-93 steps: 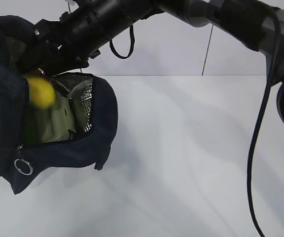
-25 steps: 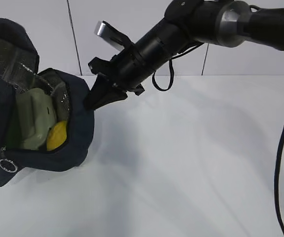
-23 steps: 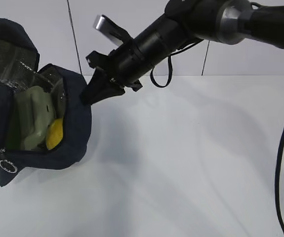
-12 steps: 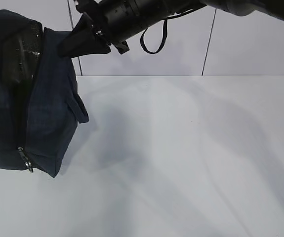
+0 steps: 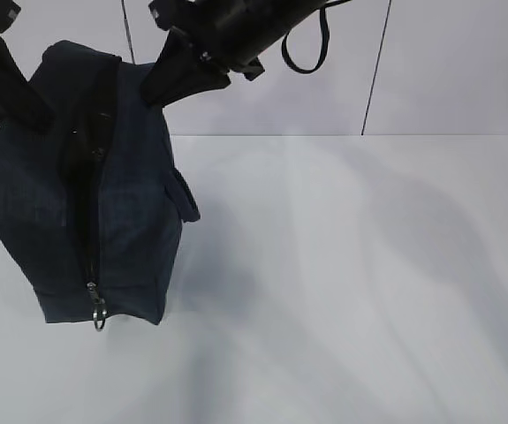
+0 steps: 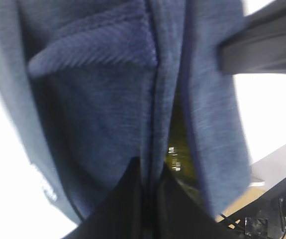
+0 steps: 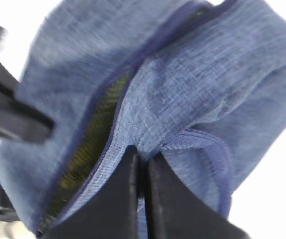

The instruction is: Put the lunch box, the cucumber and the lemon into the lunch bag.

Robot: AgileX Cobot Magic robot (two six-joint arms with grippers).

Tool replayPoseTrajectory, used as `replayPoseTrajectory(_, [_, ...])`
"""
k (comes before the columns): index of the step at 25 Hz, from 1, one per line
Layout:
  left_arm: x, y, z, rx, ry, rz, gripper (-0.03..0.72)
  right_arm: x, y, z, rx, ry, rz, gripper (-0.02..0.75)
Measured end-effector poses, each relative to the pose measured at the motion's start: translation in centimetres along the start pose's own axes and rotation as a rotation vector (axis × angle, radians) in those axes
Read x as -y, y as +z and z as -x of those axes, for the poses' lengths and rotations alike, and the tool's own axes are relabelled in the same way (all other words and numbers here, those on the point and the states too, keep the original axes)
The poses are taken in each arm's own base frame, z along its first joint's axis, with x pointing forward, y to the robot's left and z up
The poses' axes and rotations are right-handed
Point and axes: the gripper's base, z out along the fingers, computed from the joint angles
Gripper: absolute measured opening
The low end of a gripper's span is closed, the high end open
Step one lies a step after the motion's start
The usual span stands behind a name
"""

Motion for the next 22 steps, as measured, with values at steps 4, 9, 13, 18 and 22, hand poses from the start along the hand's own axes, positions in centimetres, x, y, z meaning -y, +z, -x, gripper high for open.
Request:
replayPoseTrajectory(4, [-0.1,0.2,-0.1,-0.006,0.000,0.001,-0.007,-0.5,-2.1,0.2,0.008,-0.003,-0.065,0.008])
replayPoseTrajectory(9, [0.3,1.9,-0.8,-0.023,0.031,-0.002,-0.007,-0.3,-2.9,-0.8,-0.029,0.026,-0.126,0.008])
replayPoseTrajectory(13, [1.2,3.3,-1.1,-0.011,0.085,0.015,-0.007,-0.3,-3.2,-2.1,-0.078,0.032,-0.173,0.008])
replayPoseTrajectory(18, [1.0,4.6,-1.5,0.014,0.091,0.031,-0.007,-0.6,-4.5,-3.6,-0.111,0.029,-0.239,0.008])
replayPoseTrajectory(22, [1.2,5.7,-1.8,0.050,0.106,0.010,-0.007,-0.4,-4.9,-5.1,-0.094,0.003,-0.271,0.008])
